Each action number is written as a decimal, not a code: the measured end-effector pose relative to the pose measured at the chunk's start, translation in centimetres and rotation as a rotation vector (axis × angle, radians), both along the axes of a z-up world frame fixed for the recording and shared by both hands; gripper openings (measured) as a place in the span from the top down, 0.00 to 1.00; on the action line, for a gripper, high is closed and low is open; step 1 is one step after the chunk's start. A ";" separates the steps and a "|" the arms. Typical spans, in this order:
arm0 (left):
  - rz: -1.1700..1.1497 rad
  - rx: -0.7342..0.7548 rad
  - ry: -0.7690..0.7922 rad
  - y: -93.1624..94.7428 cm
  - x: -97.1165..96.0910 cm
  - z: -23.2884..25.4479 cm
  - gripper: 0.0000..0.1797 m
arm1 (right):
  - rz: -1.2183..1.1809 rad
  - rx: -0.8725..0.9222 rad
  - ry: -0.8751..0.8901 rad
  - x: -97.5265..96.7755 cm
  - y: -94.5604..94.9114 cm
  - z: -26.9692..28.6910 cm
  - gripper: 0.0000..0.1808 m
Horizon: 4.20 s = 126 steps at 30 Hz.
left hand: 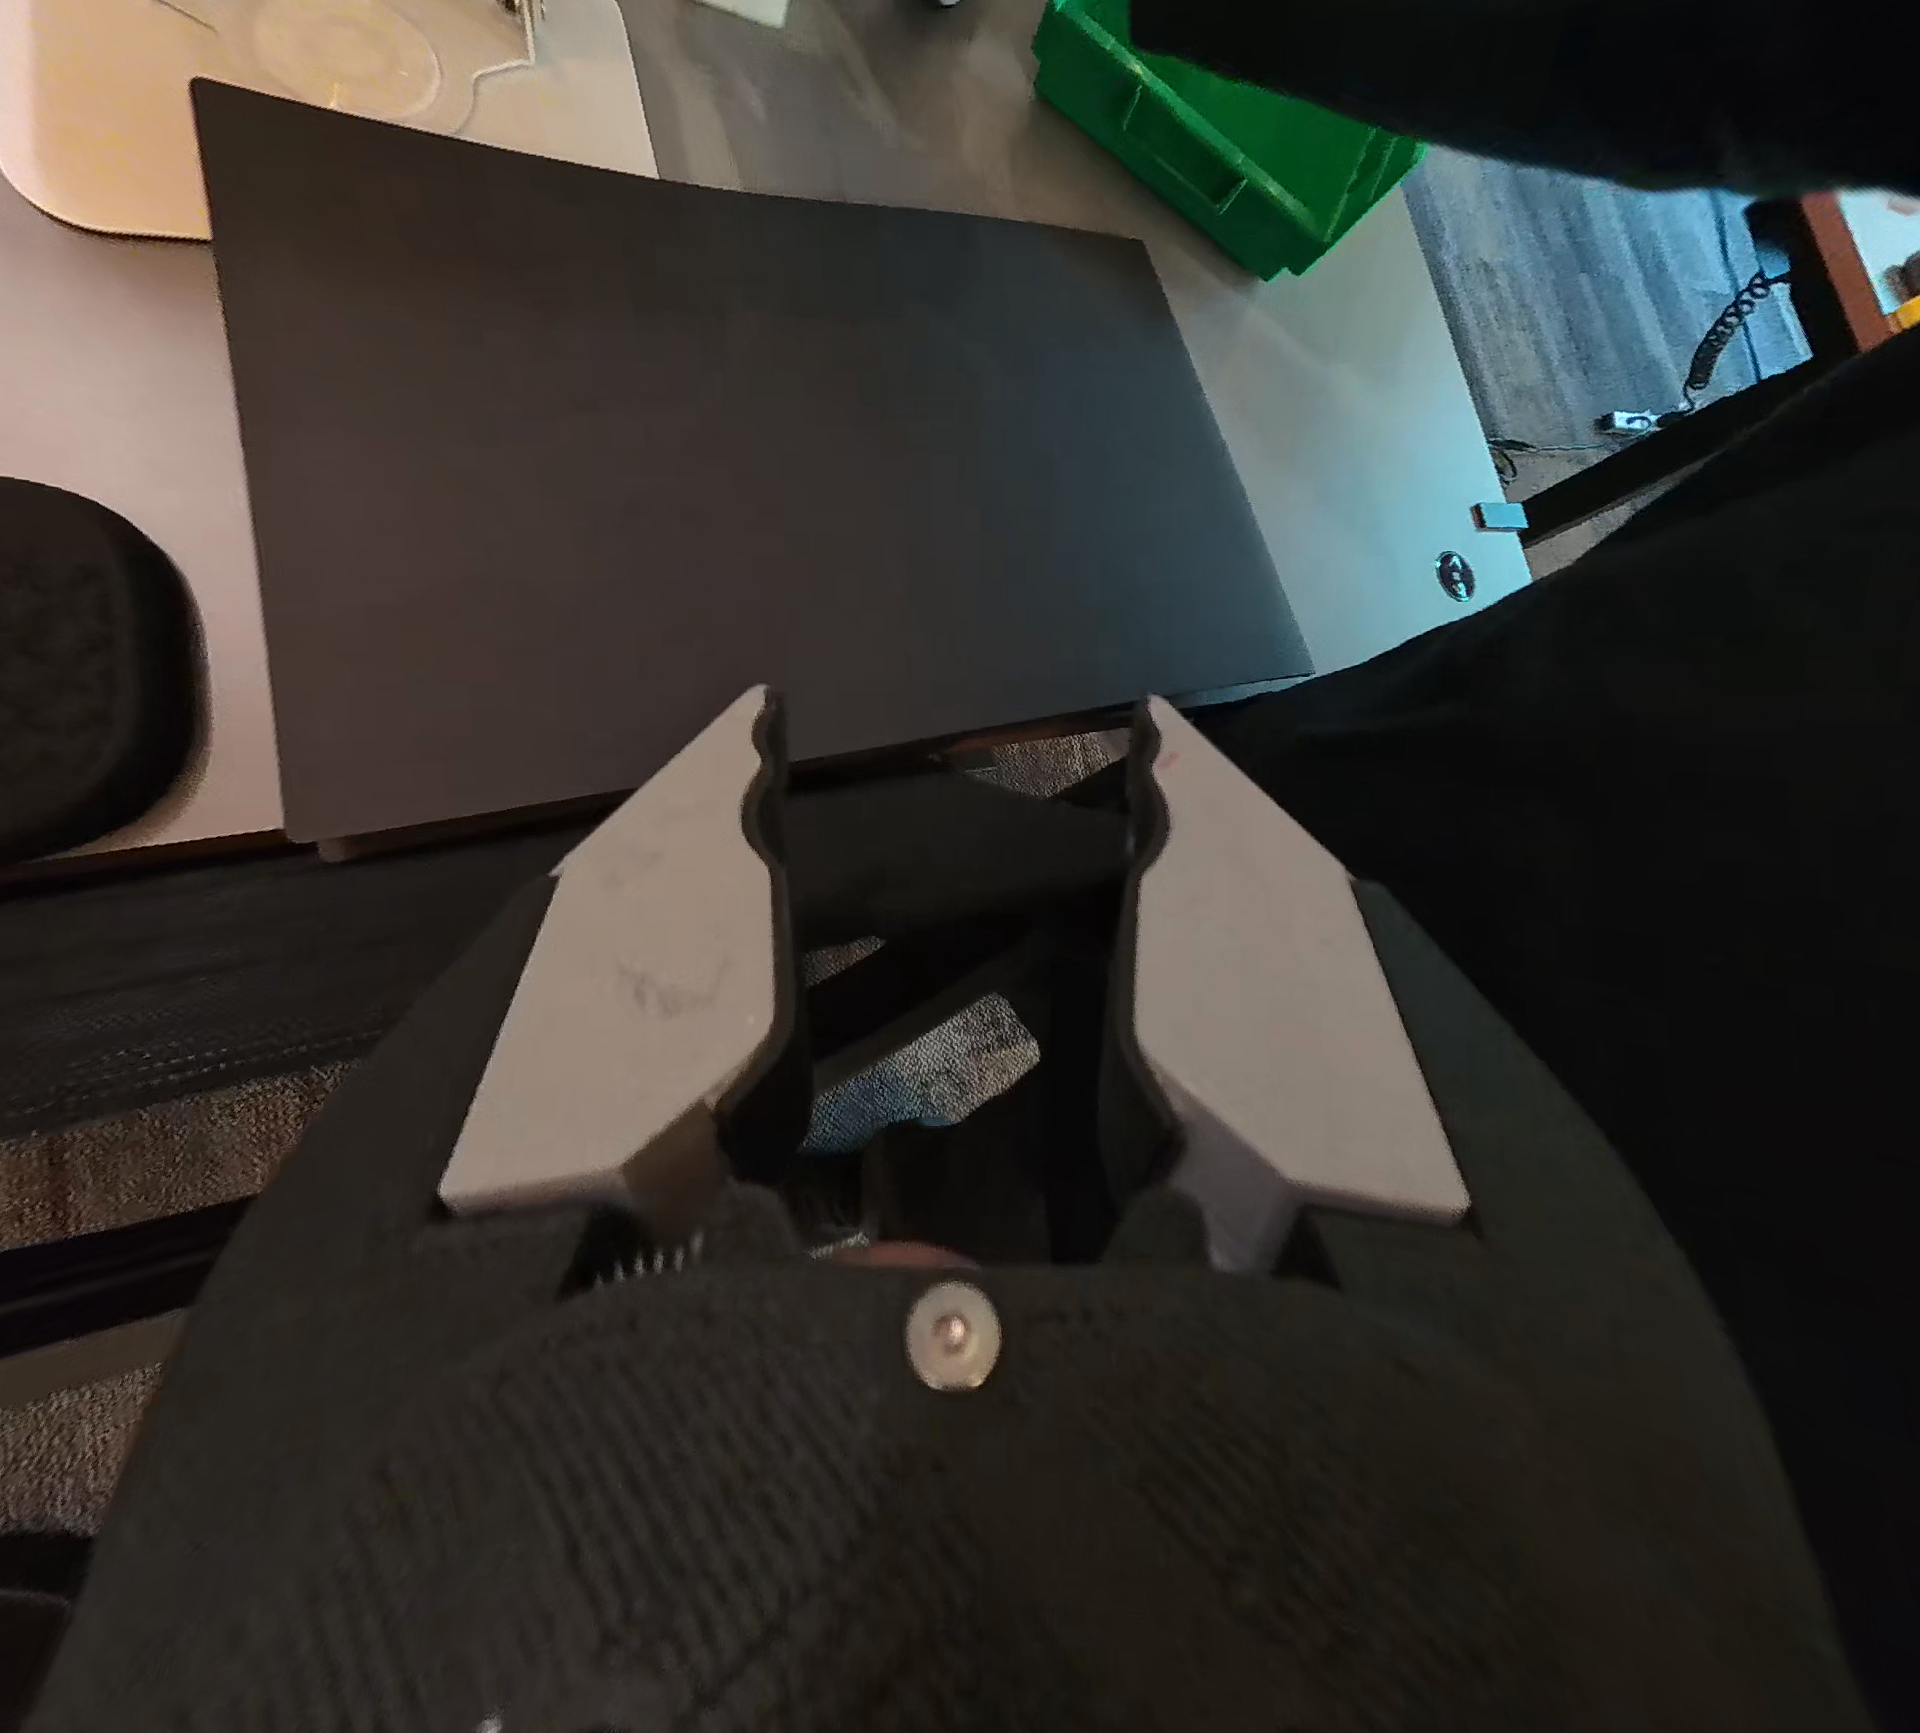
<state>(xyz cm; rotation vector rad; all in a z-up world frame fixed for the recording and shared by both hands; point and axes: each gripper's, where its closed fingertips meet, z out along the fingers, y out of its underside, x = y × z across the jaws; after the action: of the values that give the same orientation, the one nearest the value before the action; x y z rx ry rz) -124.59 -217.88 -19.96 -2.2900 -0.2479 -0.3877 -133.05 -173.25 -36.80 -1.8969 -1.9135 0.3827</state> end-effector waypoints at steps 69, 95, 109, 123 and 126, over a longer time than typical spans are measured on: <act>-0.413 0.331 -0.086 -3.4 -5.6 4.1 0.67 | 0.027 0.098 -0.025 -14.4 -10.1 37.1 0.68; -0.386 0.317 -0.090 -2.6 -6.6 4.2 0.66 | -0.007 0.085 0.193 -12.7 -9.5 40.4 0.57; -0.458 0.302 -0.043 -0.7 -9.4 4.8 0.65 | -0.406 0.034 0.555 9.8 -15.8 29.3 0.46; -0.324 0.109 0.159 8.4 -11.5 5.3 0.58 | -0.380 0.045 0.591 16.9 -15.1 18.4 0.48; -0.308 0.071 0.179 10.2 -13.3 5.1 0.60 | -0.401 0.000 0.537 18.5 -15.7 15.9 0.49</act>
<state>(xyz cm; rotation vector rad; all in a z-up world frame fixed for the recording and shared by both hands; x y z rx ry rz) -137.91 -207.69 -14.86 -2.2779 0.2085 -0.3376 -114.56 -188.97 -20.94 -1.8750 -1.1615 0.6777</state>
